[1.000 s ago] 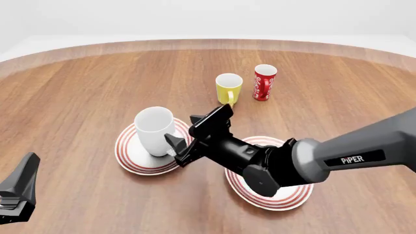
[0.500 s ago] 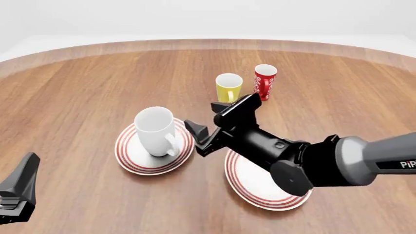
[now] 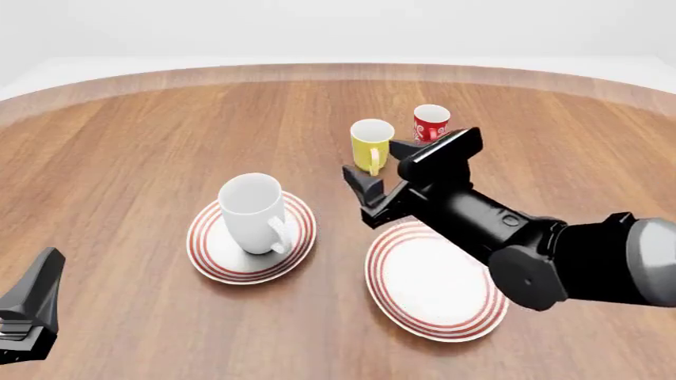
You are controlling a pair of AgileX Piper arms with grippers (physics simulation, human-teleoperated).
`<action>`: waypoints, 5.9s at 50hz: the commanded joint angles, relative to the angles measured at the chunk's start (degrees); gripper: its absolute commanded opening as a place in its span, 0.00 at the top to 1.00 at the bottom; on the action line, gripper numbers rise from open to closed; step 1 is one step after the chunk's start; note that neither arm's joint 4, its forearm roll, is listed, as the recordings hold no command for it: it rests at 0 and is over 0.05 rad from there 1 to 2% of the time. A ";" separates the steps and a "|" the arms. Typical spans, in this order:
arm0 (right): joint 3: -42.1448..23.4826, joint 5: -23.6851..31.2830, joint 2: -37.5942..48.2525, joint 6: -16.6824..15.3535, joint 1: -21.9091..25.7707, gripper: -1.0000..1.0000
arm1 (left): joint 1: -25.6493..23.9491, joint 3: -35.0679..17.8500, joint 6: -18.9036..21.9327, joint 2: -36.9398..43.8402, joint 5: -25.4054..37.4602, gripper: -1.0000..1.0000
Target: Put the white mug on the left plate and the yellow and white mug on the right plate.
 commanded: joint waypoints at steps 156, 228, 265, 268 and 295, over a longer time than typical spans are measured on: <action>-29.34 7.74 30.23 7.37 -13.84 0.00 | 0.00 0.00 0.00 0.00 0.00 0.00; -35.57 10.24 39.10 8.55 -14.25 1.00 | 0.00 0.00 0.00 0.00 0.00 0.00; -18.57 2.43 22.11 6.31 -13.03 1.00 | 0.00 0.00 0.00 0.00 0.00 0.00; -16.89 1.62 20.47 6.41 -13.16 1.00 | 0.00 0.00 0.00 0.00 0.00 0.00; -4.60 0.70 6.10 6.08 -11.75 1.00 | 0.00 0.00 0.00 0.00 0.00 0.00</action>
